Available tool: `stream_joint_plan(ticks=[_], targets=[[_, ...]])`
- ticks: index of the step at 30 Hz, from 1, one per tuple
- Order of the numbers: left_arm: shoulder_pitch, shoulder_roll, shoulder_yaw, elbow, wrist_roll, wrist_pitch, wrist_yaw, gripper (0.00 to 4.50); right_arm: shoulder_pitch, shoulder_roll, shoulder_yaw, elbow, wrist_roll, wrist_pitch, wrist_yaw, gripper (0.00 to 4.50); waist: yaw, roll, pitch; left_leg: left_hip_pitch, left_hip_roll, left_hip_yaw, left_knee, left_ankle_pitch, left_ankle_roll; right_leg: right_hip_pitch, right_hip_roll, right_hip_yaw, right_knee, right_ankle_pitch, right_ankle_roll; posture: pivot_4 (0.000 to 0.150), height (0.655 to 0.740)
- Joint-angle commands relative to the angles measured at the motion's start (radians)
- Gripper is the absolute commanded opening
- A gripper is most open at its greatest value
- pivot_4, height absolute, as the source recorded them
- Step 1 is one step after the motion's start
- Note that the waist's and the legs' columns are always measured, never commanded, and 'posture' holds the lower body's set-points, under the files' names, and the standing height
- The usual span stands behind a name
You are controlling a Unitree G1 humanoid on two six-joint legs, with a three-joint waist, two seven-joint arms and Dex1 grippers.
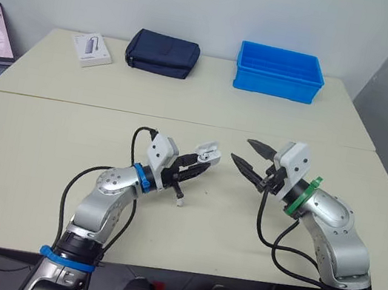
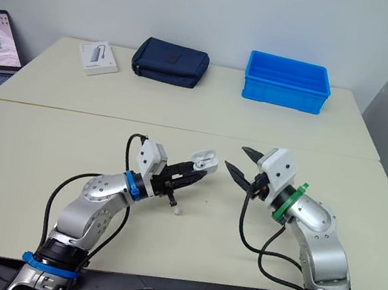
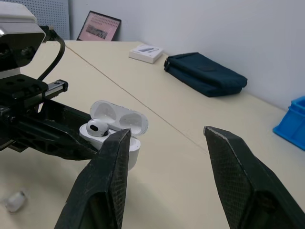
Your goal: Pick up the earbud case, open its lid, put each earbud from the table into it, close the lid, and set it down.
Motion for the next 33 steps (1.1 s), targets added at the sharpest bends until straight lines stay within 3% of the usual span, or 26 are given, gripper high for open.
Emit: stream_joint_plan(ticks=[1,12,15,19,27,33], targets=[[-0.009,0.013,0.034,-0.025,-0.015,-0.027,0.007,0.78,0.029,-0.041,-0.006,-0.072,0.024,-0.002,0.034,2.51,0.001,0.000,0.000,0.000,0.000,0.000,-0.001,0.000,0.000,0.000,0.000,0.000,0.000,0.000,0.000,0.150,0.7357],[-0.003,0.038,0.078,-0.018,-0.013,-0.032,0.021,0.78,0.079,-0.256,0.014,-0.187,0.122,0.128,0.212,2.51,0.002,0.000,0.000,0.000,0.000,0.001,-0.003,0.000,0.000,0.000,0.000,0.000,-0.003,0.000,0.000,0.150,0.7357],[0.002,0.046,0.086,-0.018,-0.013,-0.034,0.023,0.78,0.093,-0.267,0.039,-0.227,0.138,0.184,0.203,3.09,0.002,-0.001,0.000,0.000,0.000,0.001,-0.004,0.000,0.000,0.000,0.000,0.000,-0.003,0.000,0.000,0.150,0.7357],[0.018,0.055,0.094,-0.031,-0.014,-0.031,0.027,0.78,0.086,-0.201,0.146,-0.273,0.122,0.293,0.125,4.47,0.000,-0.001,0.000,0.000,0.000,0.001,-0.005,0.000,0.000,0.000,0.000,0.000,-0.004,0.000,0.000,0.150,0.7357],[0.036,0.067,0.085,-0.051,-0.018,-0.018,0.021,0.78,0.016,0.047,0.380,-0.117,-0.029,0.368,-0.090,4.50,0.000,-0.001,0.000,0.000,0.000,0.001,-0.006,0.000,0.000,-0.001,0.000,0.000,-0.004,0.000,0.000,0.150,0.7357],[0.034,0.070,0.081,-0.056,-0.019,-0.014,0.018,0.78,0.009,0.123,0.438,0.013,-0.102,0.315,-0.133,4.50,0.002,-0.002,0.000,-0.001,0.000,0.001,-0.006,0.000,0.000,-0.001,-0.001,0.000,-0.005,0.000,0.000,0.150,0.7357]])
